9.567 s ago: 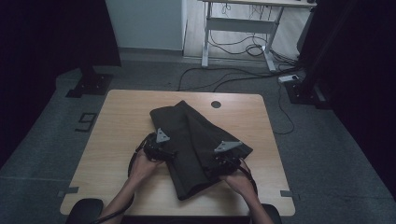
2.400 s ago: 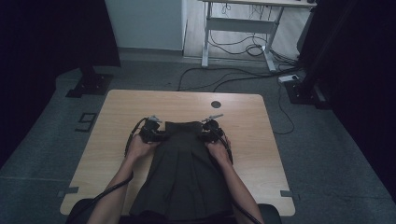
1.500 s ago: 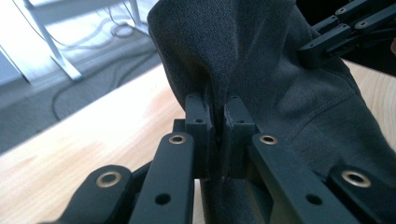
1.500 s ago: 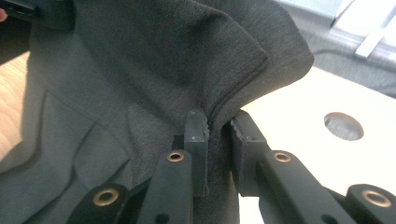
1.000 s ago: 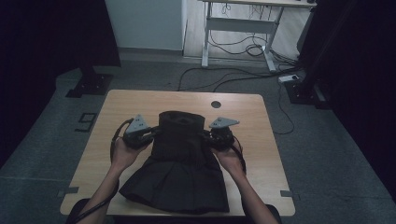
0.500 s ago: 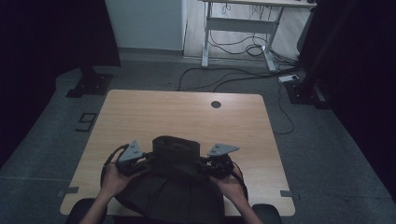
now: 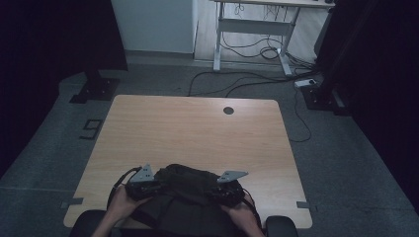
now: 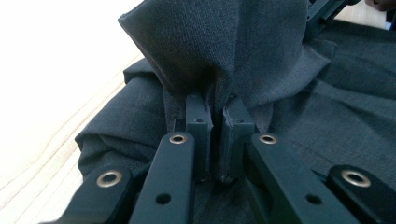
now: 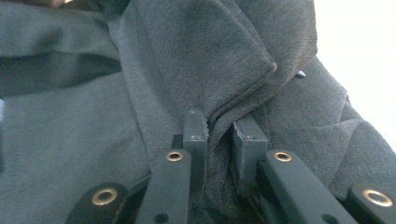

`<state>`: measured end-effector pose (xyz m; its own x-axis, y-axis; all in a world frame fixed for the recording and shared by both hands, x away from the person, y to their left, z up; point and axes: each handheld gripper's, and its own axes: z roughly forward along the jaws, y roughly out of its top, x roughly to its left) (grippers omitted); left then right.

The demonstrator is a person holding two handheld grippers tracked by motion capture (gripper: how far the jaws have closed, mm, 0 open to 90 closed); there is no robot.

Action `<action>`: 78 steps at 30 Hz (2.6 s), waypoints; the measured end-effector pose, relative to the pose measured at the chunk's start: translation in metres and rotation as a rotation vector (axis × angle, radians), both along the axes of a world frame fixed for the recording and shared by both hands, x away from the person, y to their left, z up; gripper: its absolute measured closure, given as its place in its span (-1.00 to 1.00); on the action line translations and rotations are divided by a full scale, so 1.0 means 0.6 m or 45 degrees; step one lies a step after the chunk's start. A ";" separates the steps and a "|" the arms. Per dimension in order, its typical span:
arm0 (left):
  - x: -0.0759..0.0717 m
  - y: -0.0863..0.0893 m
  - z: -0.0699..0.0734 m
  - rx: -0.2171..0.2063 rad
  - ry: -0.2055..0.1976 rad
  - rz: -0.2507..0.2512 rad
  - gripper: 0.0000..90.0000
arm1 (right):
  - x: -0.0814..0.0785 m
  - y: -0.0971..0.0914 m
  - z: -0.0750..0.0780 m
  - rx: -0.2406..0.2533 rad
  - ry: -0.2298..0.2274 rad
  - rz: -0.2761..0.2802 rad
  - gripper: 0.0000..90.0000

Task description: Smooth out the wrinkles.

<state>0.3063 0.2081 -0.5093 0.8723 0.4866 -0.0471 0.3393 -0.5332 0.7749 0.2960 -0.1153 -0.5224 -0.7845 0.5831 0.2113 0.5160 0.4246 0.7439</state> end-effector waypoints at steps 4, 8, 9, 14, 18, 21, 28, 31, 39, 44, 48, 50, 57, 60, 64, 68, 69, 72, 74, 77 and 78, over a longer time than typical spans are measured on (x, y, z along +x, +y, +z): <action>0.020 -0.007 -0.009 -0.023 0.030 0.017 0.85 | 0.020 0.004 -0.001 -0.068 -0.045 -0.018 0.74; 0.060 -0.031 -0.007 0.000 0.020 0.061 0.84 | 0.059 0.000 -0.001 -0.106 -0.075 -0.072 0.74; 0.060 -0.031 -0.007 0.000 0.020 0.061 0.84 | 0.059 0.000 -0.001 -0.106 -0.075 -0.072 0.74; 0.125 -0.061 -0.003 0.054 -0.001 0.122 0.84 | 0.140 -0.014 0.000 -0.128 -0.084 -0.160 0.74; 0.169 -0.078 0.001 0.096 0.005 0.157 0.84 | 0.190 -0.020 -0.001 -0.133 -0.085 -0.215 0.73; 0.173 -0.081 0.003 0.114 0.004 0.162 0.84 | 0.202 -0.020 0.001 -0.139 -0.080 -0.230 0.72; 0.145 -0.067 0.008 0.121 -0.012 0.133 0.44 | 0.184 -0.039 0.002 0.006 -0.056 -0.235 0.27; 0.130 -0.048 0.019 0.127 -0.015 0.116 0.13 | 0.163 -0.053 0.014 0.051 -0.087 -0.219 -0.07; 0.125 0.020 0.037 0.120 -0.006 0.200 -0.29 | 0.114 -0.126 0.034 -0.102 -0.111 -0.204 -0.25; 0.147 0.021 0.066 0.046 -0.013 0.290 -0.47 | 0.115 -0.161 0.040 -0.126 -0.105 -0.304 -0.30; 0.172 -0.024 0.091 -0.008 -0.016 0.272 -0.53 | 0.129 -0.135 0.063 -0.063 -0.143 -0.332 -0.39; 0.183 -0.049 0.099 -0.035 0.002 0.257 -0.55 | 0.138 -0.114 0.075 -0.051 -0.167 -0.331 -0.42; 0.143 -0.091 0.069 0.002 0.061 0.159 -0.62 | 0.137 -0.065 0.059 -0.087 -0.137 -0.265 -0.49; 0.113 -0.086 0.036 0.051 0.070 0.184 -0.68 | 0.117 -0.065 0.030 -0.140 -0.130 -0.267 -0.51; 0.088 -0.079 -0.005 0.117 0.065 0.244 -0.68 | 0.087 -0.068 0.002 -0.152 -0.124 -0.291 -0.56; 0.076 -0.071 -0.025 0.131 0.066 0.287 -0.68 | 0.071 -0.070 -0.009 -0.174 -0.131 -0.316 -0.57; 0.075 -0.070 -0.026 0.132 0.063 0.293 -0.68 | 0.069 -0.070 -0.013 -0.178 -0.128 -0.326 -0.57; 0.070 -0.069 -0.030 0.142 0.046 0.313 -0.68 | 0.070 -0.070 -0.019 -0.174 -0.108 -0.335 -0.57; 0.070 -0.068 -0.034 0.144 0.044 0.322 -0.68 | 0.073 -0.067 -0.024 -0.178 -0.093 -0.341 -0.57; 0.074 -0.067 -0.038 0.136 0.049 0.333 -0.68 | 0.077 -0.066 -0.028 -0.176 -0.081 -0.345 -0.58; 0.076 -0.066 -0.039 0.133 0.051 0.338 -0.68 | 0.080 -0.067 -0.030 -0.170 -0.070 -0.345 -0.59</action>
<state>0.3516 0.1683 -0.5327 0.7123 0.7016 -0.0162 0.5068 -0.4982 0.7035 0.3438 -0.1554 -0.5404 -0.6044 0.7926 0.0807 0.5847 0.3726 0.7206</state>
